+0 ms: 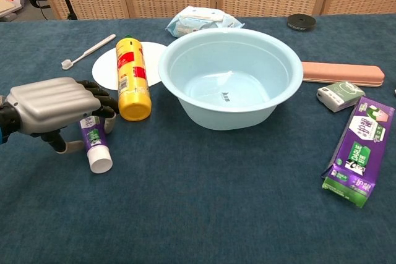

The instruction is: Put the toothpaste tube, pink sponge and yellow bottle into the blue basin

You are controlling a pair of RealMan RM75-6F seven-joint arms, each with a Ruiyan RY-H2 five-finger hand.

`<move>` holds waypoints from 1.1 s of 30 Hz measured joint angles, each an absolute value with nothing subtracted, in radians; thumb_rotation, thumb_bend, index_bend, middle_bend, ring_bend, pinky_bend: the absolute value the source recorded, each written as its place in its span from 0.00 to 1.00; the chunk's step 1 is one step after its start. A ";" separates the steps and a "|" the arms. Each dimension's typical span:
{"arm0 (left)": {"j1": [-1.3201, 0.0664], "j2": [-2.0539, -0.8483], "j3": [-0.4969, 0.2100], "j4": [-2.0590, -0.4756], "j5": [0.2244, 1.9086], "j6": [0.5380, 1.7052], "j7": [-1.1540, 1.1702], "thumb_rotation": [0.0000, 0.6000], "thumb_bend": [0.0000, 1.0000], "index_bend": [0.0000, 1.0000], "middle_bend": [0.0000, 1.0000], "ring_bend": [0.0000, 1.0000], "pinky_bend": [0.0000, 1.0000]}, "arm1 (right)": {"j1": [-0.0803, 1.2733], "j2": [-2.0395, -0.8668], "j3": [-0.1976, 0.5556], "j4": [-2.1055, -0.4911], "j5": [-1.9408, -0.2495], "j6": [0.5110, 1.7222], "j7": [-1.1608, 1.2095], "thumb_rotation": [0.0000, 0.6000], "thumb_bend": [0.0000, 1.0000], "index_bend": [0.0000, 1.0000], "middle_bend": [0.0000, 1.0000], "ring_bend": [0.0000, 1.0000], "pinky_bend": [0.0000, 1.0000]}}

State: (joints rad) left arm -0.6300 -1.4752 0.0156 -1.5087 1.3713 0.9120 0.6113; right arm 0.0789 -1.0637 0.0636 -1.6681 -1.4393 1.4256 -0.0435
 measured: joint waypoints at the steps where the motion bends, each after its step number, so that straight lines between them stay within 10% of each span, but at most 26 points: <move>1: -0.629 -1.478 0.020 -1.504 1.371 0.912 0.612 1.00 0.34 0.43 0.19 0.17 0.15 | 0.079 -1.064 0.064 -1.668 -1.439 1.425 -0.043 1.00 0.13 0.13 0.00 0.00 0.00; 19: -0.618 -1.441 0.012 -1.557 1.505 1.054 0.557 1.00 0.39 0.80 0.46 0.43 0.34 | 0.078 -1.065 0.064 -1.668 -1.438 1.426 -0.041 1.00 0.13 0.13 0.00 0.00 0.00; 33: -0.621 -1.221 -0.069 -1.825 1.543 1.139 0.501 1.00 0.40 0.84 0.51 0.48 0.37 | 0.076 -1.063 0.063 -1.674 -1.440 1.429 -0.043 1.00 0.13 0.13 0.00 0.00 0.00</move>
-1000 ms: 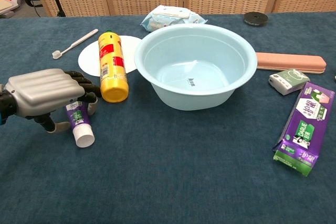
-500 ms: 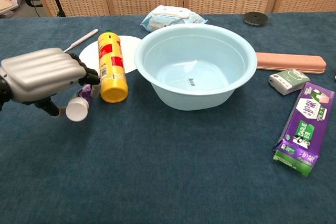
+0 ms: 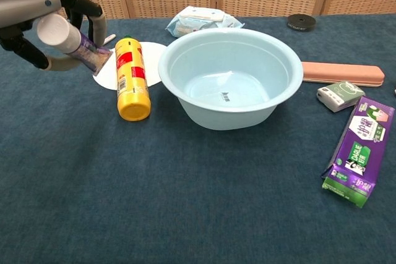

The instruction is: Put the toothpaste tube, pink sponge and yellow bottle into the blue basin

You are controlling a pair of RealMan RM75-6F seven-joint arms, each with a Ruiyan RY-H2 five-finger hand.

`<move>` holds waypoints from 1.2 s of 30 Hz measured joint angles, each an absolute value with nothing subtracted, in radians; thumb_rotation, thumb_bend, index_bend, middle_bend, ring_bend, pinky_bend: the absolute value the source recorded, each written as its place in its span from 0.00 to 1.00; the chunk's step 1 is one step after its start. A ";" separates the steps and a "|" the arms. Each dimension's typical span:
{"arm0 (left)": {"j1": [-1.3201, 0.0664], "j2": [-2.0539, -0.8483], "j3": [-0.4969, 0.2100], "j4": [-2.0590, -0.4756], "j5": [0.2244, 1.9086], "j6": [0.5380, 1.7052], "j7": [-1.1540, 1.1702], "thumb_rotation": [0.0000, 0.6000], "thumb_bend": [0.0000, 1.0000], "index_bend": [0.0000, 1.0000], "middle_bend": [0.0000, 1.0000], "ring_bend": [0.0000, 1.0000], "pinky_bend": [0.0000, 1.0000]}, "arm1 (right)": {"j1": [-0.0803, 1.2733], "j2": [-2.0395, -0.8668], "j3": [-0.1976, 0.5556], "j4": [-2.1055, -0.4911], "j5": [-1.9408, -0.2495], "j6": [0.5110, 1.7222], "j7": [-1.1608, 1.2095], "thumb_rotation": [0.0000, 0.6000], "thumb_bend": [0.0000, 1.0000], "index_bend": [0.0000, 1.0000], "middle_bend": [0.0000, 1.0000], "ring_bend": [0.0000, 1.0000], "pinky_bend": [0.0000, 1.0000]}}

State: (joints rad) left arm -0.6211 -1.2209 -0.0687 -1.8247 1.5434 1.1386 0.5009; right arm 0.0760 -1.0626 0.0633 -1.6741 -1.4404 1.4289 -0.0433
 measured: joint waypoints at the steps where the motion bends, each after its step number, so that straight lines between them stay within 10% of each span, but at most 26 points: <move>1: -0.626 -1.218 -0.075 -1.828 1.546 1.138 0.504 1.00 0.40 0.84 0.51 0.48 0.37 | 0.076 -1.062 0.063 -1.674 -1.440 1.428 -0.043 1.00 0.13 0.13 0.00 0.00 0.00; 22: -0.853 -1.611 -0.256 -1.694 1.373 1.063 0.816 1.00 0.38 0.85 0.49 0.47 0.37 | 0.075 -1.030 0.079 -1.643 -1.415 1.405 0.137 1.00 0.13 0.13 0.00 0.00 0.00; 30: -0.897 -1.722 -0.271 -1.605 1.296 1.085 0.935 1.00 0.33 0.31 0.09 0.18 0.26 | 0.077 -1.024 0.081 -1.630 -1.418 1.399 0.170 1.00 0.13 0.13 0.00 0.00 0.00; 36: -0.892 -1.748 -0.265 -1.599 1.245 1.132 0.984 1.00 0.25 0.17 0.00 0.06 0.15 | 0.076 -1.024 0.082 -1.631 -1.418 1.400 0.165 1.00 0.13 0.13 0.00 0.00 0.00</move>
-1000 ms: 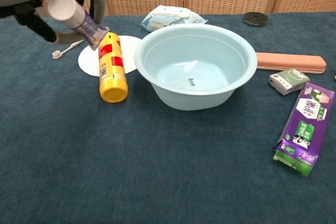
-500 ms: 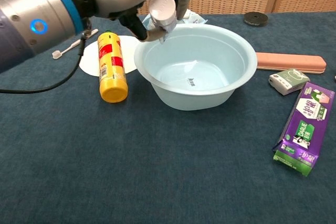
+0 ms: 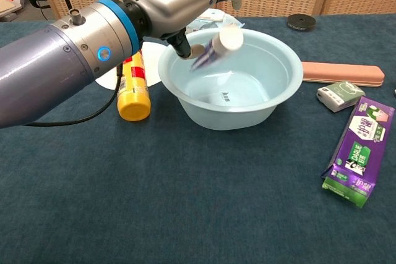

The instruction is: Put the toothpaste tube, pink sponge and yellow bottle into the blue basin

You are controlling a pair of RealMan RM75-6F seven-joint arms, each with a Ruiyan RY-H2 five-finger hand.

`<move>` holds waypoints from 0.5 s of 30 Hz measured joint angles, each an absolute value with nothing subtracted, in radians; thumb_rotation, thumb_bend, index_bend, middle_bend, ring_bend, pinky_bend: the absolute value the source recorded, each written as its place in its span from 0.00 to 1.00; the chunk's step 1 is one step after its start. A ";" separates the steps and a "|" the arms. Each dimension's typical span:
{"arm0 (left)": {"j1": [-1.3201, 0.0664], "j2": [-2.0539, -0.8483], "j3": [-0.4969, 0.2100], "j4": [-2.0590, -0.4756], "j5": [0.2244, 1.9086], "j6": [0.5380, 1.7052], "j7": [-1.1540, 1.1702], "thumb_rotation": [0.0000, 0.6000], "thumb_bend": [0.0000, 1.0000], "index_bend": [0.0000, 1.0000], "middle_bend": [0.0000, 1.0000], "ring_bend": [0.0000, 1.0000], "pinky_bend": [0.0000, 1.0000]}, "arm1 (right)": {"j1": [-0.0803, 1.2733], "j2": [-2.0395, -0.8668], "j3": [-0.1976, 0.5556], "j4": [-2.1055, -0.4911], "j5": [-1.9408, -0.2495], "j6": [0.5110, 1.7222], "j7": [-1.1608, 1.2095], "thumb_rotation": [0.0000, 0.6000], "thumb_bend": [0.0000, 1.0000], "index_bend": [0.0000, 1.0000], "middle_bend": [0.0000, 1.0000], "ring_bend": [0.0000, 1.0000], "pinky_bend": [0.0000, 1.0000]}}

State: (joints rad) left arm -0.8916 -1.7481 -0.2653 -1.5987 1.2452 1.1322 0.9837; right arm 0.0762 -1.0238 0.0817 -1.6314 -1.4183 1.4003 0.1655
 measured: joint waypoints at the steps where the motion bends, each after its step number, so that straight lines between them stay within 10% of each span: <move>1: -0.888 -1.745 -0.263 -1.604 1.234 1.136 0.989 1.00 0.24 0.17 0.00 0.04 0.13 | 0.076 -1.024 0.082 -1.633 -1.419 1.401 0.163 1.00 0.13 0.13 0.00 0.00 0.00; 15: -0.802 -1.624 -0.210 -1.723 1.201 1.202 0.920 1.00 0.12 0.17 0.00 0.02 0.11 | 0.073 -1.026 0.074 -1.644 -1.432 1.409 0.129 1.00 0.13 0.13 0.00 0.00 0.00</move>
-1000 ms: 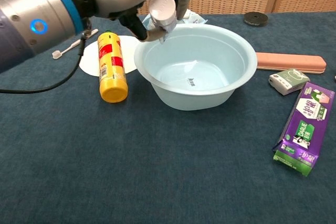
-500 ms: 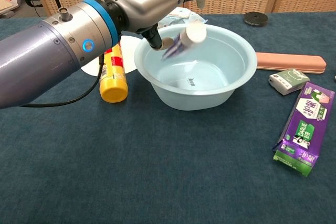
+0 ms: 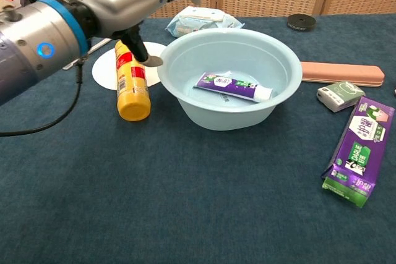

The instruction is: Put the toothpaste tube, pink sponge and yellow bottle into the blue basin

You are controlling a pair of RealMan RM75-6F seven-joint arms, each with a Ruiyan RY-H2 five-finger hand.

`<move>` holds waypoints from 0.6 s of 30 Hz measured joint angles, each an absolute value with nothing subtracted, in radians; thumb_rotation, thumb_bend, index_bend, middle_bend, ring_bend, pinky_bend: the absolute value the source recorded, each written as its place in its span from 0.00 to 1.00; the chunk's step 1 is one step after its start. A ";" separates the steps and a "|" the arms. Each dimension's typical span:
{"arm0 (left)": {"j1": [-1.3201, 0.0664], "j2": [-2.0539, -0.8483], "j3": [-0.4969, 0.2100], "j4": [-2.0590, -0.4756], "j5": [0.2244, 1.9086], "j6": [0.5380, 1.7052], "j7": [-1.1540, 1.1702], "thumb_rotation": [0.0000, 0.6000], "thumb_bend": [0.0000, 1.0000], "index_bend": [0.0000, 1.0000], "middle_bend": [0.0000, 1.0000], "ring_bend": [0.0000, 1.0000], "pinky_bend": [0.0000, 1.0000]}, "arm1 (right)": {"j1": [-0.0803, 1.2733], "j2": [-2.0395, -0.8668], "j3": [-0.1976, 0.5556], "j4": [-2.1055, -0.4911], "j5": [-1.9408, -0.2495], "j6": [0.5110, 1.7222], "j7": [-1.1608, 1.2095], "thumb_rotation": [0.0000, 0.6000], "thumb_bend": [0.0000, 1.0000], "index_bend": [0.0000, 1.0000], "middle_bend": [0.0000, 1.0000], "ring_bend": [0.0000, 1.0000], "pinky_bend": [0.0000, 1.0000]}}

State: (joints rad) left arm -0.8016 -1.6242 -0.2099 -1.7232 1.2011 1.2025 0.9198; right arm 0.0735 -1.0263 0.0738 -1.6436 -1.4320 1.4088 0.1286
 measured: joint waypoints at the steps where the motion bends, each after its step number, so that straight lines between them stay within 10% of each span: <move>1: -0.785 -1.601 -0.197 -1.741 1.207 1.211 0.899 1.00 0.09 0.16 0.00 0.02 0.11 | 0.073 -1.027 0.073 -1.645 -1.433 1.410 0.125 1.00 0.13 0.13 0.00 0.00 0.00; 18: -0.514 -1.171 0.078 -1.944 1.369 1.276 0.519 0.92 0.01 0.08 0.00 0.00 0.00 | 0.081 -1.061 0.053 -1.666 -1.469 1.416 -0.013 1.00 0.13 0.13 0.00 0.00 0.00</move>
State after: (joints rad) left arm -0.5141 -1.1706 0.0780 -1.9437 1.3691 1.2764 0.5188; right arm 0.0809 -1.0606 0.0533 -1.6663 -1.4689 1.4155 -0.0134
